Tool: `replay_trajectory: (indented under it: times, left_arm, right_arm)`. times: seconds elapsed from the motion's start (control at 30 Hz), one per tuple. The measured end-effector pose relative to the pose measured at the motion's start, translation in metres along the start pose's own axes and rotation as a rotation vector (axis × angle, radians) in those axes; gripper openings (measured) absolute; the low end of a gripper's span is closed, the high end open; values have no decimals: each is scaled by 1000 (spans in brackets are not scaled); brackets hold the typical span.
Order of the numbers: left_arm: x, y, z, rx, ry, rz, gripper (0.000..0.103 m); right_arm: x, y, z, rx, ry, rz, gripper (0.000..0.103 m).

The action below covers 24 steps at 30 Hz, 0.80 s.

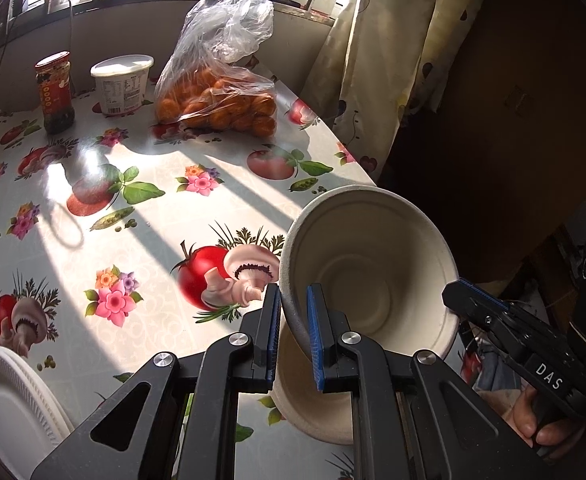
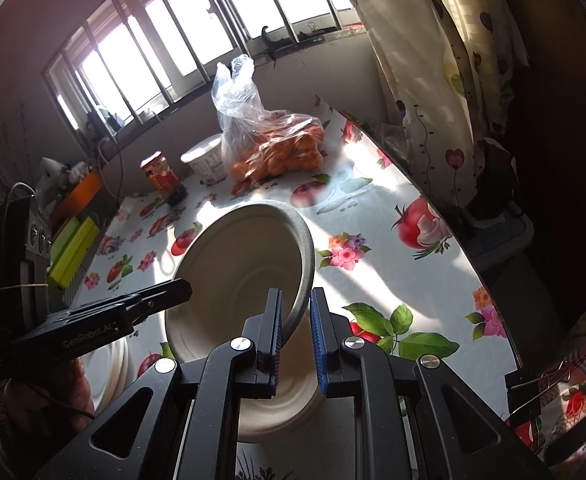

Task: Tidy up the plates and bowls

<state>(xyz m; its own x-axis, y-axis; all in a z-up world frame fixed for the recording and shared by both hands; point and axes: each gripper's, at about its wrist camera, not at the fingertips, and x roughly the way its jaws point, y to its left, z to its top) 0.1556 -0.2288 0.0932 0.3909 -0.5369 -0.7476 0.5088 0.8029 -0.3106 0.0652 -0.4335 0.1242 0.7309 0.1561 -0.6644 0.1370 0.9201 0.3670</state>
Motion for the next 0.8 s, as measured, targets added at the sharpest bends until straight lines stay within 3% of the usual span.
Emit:
replay_trajectory:
  times: [0.8]
  left_arm:
    - [3, 2, -25, -8, 55, -9, 14]
  right_arm:
    - [2, -5, -27, 52, 51, -18, 14]
